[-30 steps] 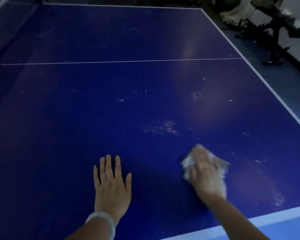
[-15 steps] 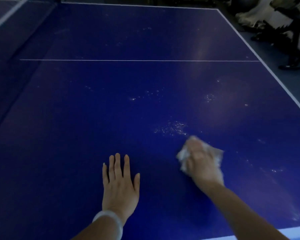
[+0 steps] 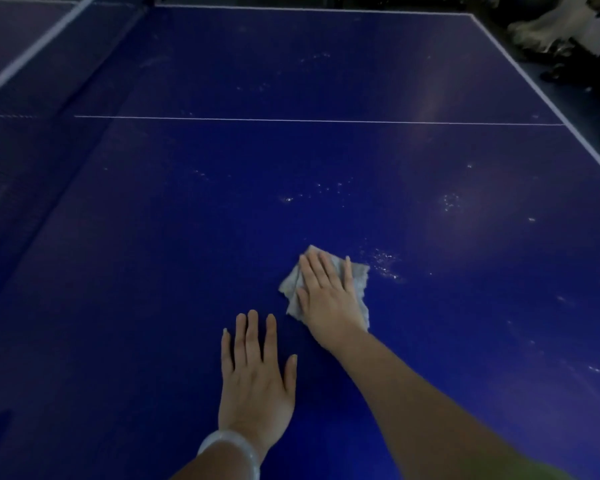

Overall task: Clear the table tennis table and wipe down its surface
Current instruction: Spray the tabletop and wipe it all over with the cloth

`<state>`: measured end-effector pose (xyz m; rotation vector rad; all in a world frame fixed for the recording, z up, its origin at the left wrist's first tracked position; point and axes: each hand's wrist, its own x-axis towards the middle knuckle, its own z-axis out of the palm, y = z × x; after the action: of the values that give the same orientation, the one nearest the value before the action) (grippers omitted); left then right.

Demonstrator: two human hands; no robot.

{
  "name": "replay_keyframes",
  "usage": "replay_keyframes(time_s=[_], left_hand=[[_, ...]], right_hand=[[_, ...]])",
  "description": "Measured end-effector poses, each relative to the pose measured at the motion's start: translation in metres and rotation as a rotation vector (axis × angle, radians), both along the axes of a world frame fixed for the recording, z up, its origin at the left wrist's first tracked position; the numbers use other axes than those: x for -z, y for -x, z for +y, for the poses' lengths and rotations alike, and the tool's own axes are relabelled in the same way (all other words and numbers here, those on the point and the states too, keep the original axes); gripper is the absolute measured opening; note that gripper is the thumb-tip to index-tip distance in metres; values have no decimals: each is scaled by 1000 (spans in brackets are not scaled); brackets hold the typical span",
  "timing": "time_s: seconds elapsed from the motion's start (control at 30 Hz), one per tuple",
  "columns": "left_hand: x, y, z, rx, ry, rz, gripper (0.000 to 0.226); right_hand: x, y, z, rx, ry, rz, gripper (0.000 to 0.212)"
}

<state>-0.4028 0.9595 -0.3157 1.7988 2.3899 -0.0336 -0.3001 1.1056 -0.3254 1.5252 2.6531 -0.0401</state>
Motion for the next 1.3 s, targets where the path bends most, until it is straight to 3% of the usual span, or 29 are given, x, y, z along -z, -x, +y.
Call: replay_keyframes(time_s=[0.1,0.17,0.37,0.47,0.53,0.63,0.7,0.77,0.87,0.97,1.03,1.17,1.23,1.3], left_hand=[[2,1,0,10,-5,0,68],[3,2,0,19,-9,-4,67],[6,2,0,4,-16,-25,68],[5,1,-2,1,-15,-7,69],[6,0,-2,1,-23,2,71],[7,-1,-2,1,-27,11,73],[8,-1,-1,-1,-39,7,73],[8,-1,-1,-4,-44,-9,72],[9,-2,-1,-1,-36,-3,69],[9,-1,-2,0,-36,-2,69],[9,-1,-1,2,-38,4,71],[7,-1,-2,19,-63,-9,71],[8,-1,-3,22,-75,-24,66],[9,0,-4,23,-83,-40,63]], right_hand=[[-4,-5,35,-93,11,-97,59],[-5,-40,56,-17,5,-141,61],[-6,-180,54,786,120,94,63],[-6,-159,17,910,55,102,65],[-6,-123,-10,775,-4,57,64],[2,-84,-62,275,-7,-1,63],[1,-101,-73,51,21,-9,61],[-1,-139,-62,132,20,6,60],[-7,-190,-44,670,88,122,59],[-9,-172,-56,901,98,196,60],[-6,-132,-79,838,40,210,59],[-2,-70,-151,387,-6,148,60],[-3,-87,-167,211,21,106,61],[-4,-125,-169,221,-1,77,61]])
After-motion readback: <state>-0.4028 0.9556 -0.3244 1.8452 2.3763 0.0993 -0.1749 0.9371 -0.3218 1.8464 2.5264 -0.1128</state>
